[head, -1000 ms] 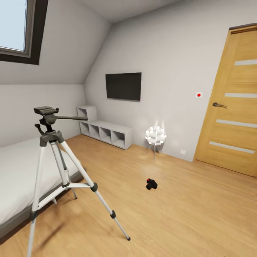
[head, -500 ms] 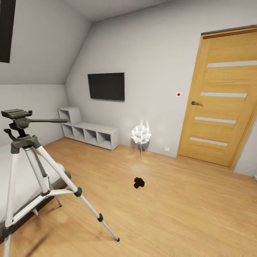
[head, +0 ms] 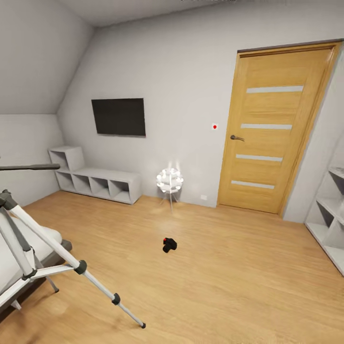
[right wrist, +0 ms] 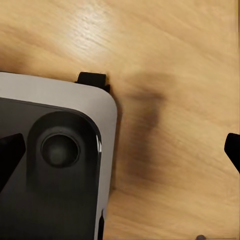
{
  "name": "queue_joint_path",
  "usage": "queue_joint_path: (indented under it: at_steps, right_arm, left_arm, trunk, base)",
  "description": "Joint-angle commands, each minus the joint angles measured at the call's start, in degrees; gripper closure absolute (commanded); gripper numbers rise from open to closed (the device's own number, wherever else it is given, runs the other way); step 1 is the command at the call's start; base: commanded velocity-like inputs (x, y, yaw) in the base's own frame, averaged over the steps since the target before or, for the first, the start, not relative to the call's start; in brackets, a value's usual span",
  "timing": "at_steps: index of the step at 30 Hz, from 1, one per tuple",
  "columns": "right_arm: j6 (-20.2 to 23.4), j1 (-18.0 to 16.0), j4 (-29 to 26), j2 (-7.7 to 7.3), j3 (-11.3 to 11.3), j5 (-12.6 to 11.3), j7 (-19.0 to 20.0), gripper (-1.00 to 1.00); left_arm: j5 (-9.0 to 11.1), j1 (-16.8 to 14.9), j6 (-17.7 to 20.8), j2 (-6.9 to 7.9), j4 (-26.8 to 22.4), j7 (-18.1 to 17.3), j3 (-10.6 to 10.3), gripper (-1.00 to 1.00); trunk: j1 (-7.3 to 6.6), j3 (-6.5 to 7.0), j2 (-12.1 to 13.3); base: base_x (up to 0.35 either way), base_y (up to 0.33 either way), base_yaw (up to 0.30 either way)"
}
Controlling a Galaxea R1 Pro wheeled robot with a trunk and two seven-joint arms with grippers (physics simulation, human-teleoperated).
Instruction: Attach the digital camera to the camera tripod in the bedroom.
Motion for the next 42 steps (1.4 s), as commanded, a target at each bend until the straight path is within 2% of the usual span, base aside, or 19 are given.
queue_joint_path:
  at_steps: [1,18,42]
  right_arm:
    - [-0.22,-0.09,0.19,-0.03,-0.49,0.53,0.11,-1.0]
    - [-0.19,-0.09,0.2,0.04,-0.58,0.43,0.08,-1.0]
    - [-0.36,-0.09,0.2,0.04,-0.57,0.43,0.08,-1.0]
  left_arm:
    - [-0.18,0.01,-0.12,-0.02,-0.09,0.14,0.32,-1.0]
    - [-0.65,0.01,-0.1,-0.08,-0.5,-0.22,-0.19,-1.0]
    - [-1.1,0.01,0.59,-0.35,-0.54,-0.33,-0.59,-1.0]
  trunk:
    - [0.0,-0.03,-0.03]
    - [0.0,0.41,-0.03]
    - [0.0,1.04,-0.03]
  base:
    - [0.0,0.0,-0.282]
    - [0.025,0.0,-0.282]
    - [0.307,-0.021,-0.282]
